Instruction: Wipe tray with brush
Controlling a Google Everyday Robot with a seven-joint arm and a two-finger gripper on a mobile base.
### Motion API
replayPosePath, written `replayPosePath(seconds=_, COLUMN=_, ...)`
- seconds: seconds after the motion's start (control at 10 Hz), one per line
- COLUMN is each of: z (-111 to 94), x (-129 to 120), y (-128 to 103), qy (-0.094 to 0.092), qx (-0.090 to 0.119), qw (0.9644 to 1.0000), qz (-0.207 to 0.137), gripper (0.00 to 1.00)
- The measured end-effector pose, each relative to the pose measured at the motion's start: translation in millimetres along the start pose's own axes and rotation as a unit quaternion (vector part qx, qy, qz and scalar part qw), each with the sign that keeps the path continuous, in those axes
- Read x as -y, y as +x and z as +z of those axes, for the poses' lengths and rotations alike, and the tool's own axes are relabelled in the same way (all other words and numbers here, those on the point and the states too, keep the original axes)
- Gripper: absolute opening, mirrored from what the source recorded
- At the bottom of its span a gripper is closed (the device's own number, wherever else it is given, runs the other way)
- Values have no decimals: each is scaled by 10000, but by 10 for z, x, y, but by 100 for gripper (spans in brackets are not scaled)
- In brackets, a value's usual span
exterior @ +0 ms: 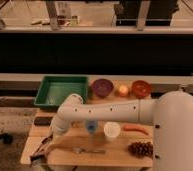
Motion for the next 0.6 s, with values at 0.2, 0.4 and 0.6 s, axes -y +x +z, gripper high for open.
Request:
replayPosePath(seconds=0.2, z=-229, x=22, y=-111, qy=91, qx=5, qw=10000, qz=-27, gripper=0)
replayPosePath(seconds=0.4, z=-441, x=38, y=-243, qy=206, qx=16, qw=9997, qz=-102, gripper=0)
replayPosePath(seconds=0.6, z=-658, x=41, y=-355, qy=369, qx=48, qw=9992, qz=-150, gripper=0)
